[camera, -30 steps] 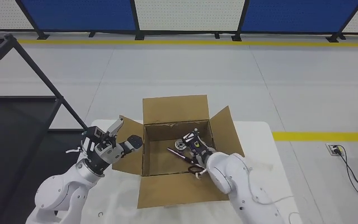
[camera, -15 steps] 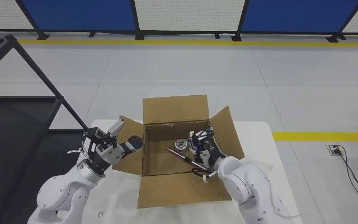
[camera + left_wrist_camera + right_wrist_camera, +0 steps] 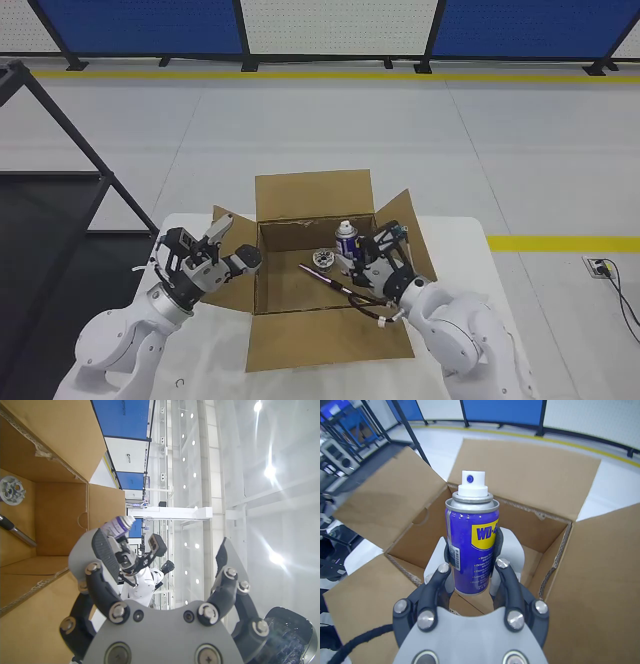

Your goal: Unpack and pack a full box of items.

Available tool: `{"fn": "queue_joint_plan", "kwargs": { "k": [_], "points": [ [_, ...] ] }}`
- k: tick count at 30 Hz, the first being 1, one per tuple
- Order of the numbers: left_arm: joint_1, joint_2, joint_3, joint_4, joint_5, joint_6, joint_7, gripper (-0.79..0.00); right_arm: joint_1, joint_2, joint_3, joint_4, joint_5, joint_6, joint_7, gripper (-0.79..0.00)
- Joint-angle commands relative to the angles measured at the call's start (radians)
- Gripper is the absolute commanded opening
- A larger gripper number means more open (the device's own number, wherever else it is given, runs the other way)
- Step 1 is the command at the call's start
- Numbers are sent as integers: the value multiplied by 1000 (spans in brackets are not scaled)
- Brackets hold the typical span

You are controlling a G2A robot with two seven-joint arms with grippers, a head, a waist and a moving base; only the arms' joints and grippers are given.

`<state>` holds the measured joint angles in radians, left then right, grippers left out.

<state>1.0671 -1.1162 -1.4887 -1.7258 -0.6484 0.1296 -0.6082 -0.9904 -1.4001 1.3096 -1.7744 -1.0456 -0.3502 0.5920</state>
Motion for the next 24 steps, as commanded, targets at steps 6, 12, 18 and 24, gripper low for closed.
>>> {"fn": "queue_joint_plan", "kwargs": {
  "k": [6,12,18,24],
  "points": [
    [-36,-1,28,23,14,26,-7,0,-218,41,217,-169,39,-327,-227,-785],
    [-85,-4,68,49,31,49,-18,0,-402,67,425,-253,32,-531,-441,-785],
    [-134,-9,110,71,43,62,-21,0,-556,76,601,-225,11,-611,-674,-785],
    [-157,-11,119,90,37,56,-18,0,-617,79,654,-95,-41,-604,-779,-785]
  ]
}}
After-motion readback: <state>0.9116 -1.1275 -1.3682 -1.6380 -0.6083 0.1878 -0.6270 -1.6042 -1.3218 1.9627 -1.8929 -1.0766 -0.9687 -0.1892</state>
